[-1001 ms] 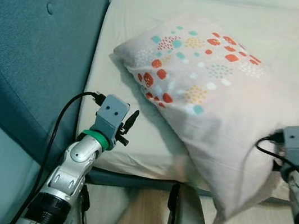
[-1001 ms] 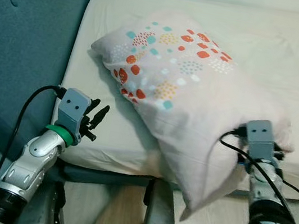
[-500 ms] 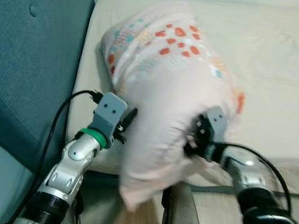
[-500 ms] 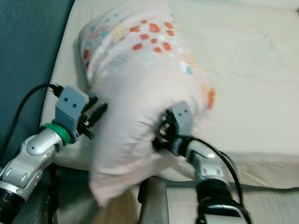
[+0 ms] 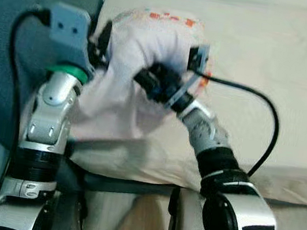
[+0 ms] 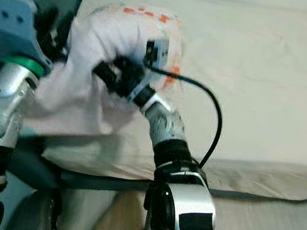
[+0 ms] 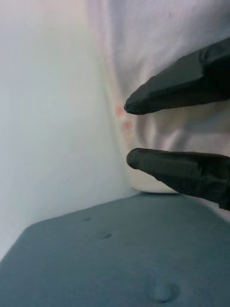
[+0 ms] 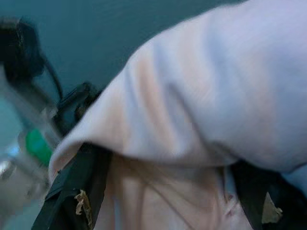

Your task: Clean up the room

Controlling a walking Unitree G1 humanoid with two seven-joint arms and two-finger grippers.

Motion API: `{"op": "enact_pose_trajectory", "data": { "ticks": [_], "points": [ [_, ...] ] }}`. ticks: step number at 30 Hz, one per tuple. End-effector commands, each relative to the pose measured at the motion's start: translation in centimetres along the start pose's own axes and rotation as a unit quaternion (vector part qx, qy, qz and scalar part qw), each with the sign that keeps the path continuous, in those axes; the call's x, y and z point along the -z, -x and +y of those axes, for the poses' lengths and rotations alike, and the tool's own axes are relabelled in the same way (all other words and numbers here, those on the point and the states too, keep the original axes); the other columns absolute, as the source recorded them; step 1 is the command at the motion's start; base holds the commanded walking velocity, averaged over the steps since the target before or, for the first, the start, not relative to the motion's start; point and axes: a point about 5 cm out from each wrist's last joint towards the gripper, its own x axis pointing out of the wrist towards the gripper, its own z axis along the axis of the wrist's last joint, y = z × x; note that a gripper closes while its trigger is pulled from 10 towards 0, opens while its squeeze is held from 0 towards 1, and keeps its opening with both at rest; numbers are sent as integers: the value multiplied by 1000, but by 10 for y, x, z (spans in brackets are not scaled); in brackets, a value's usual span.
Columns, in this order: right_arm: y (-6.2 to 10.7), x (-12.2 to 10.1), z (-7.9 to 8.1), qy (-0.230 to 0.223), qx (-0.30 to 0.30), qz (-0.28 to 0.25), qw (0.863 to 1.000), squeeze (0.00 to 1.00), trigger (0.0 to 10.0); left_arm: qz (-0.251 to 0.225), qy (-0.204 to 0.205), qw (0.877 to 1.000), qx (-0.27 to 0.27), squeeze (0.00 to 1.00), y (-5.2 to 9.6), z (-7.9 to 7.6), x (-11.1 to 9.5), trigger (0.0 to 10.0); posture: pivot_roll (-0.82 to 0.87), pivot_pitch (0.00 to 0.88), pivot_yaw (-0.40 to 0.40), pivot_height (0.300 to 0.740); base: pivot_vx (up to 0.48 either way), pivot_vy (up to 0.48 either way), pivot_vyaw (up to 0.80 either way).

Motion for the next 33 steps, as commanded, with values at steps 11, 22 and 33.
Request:
{"op": "enact_pose_trajectory", "data": {
  "ticks": [11,22,33],
  "points": [
    [156,124,5,-97,214,188,954,0,10000,151,-3,979,138,0,62,-37,63,10000,-12,31,43,510,0,0,0],
    [203,19,-42,45,405,32,912,0,10000,151,-10,982,111,0,53,-31,64,10000,-35,31,55,510,0,0,0],
    [170,96,36,-98,214,130,963,0,10000,138,-21,986,86,0,49,-25,59,10000,-32,33,42,510,0,0,0]
  ]
}}
